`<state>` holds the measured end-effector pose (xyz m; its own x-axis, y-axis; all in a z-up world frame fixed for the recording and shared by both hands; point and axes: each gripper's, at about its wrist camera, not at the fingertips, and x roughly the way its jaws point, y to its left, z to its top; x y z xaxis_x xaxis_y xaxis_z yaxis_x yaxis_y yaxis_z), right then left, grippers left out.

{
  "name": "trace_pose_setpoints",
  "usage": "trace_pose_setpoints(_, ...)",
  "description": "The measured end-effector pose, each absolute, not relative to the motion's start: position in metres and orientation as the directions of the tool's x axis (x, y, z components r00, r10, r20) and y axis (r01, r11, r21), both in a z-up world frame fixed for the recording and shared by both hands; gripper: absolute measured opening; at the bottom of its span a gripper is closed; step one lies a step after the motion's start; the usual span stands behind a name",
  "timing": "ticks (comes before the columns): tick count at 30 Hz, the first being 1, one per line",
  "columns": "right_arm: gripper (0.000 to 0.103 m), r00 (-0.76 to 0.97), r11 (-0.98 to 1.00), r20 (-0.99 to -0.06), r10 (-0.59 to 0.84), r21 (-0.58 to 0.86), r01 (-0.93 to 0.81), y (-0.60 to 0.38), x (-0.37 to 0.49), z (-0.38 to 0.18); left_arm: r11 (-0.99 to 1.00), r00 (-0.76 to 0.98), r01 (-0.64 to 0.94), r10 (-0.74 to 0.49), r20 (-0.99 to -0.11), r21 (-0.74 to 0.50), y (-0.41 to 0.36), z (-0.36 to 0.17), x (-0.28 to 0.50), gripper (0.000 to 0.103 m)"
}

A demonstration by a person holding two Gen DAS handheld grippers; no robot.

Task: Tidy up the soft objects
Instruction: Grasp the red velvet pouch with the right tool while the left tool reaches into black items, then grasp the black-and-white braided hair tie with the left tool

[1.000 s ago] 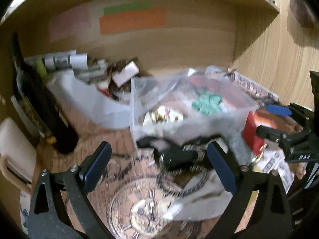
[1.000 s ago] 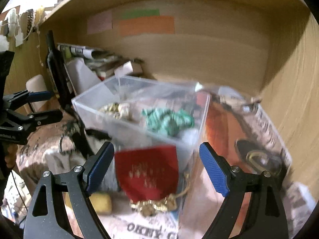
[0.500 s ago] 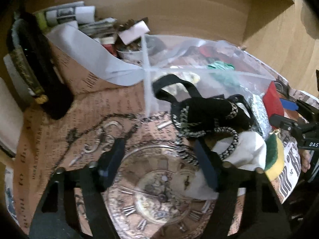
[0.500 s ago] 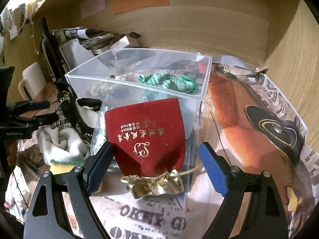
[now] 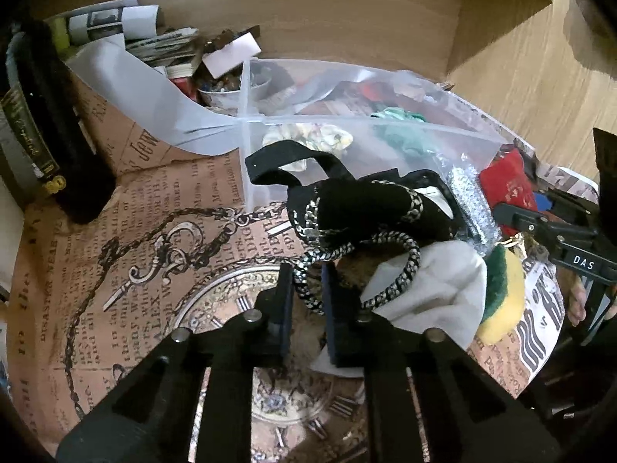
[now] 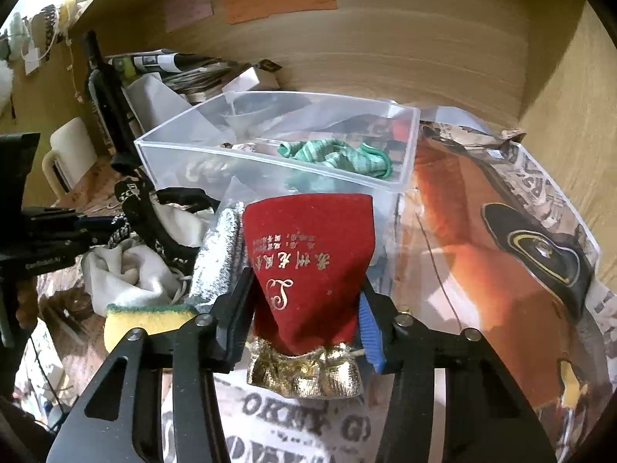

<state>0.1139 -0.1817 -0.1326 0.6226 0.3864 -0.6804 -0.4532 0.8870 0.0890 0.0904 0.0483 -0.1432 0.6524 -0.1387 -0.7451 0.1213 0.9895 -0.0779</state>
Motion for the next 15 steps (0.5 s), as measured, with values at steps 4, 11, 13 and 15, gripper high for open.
trace_pose_setpoints(4,0.037,0.629,0.893,-0.677,0.381,0.095,-0.439,-0.189,0.110,-0.131,0.992,0.673,0.100,-0.126,-0.729,-0.079,0.053,-0.136,0.085,0.010)
trace_pose_setpoints(11,0.027,0.678,0.904,-0.630,0.378,0.091,-0.418,-0.200,0.103,-0.116,0.994,0.738,0.086,-0.110,-0.665,-0.070,0.056,-0.107,0.073,0.008)
trace_pose_setpoints(13,0.027,0.691,0.905,-0.616,0.378,0.086,-0.418,-0.200,0.102,-0.110,0.994,0.755,0.082,-0.110,-0.647,-0.073,0.058,-0.098,0.071,0.007)
trace_pose_setpoints(15,0.027,0.702,0.902,-0.600,0.384,0.082,-0.423,-0.198,0.102,-0.104,0.994,0.770,0.080,-0.107,-0.629,-0.070,0.059,-0.089,0.071,0.006)
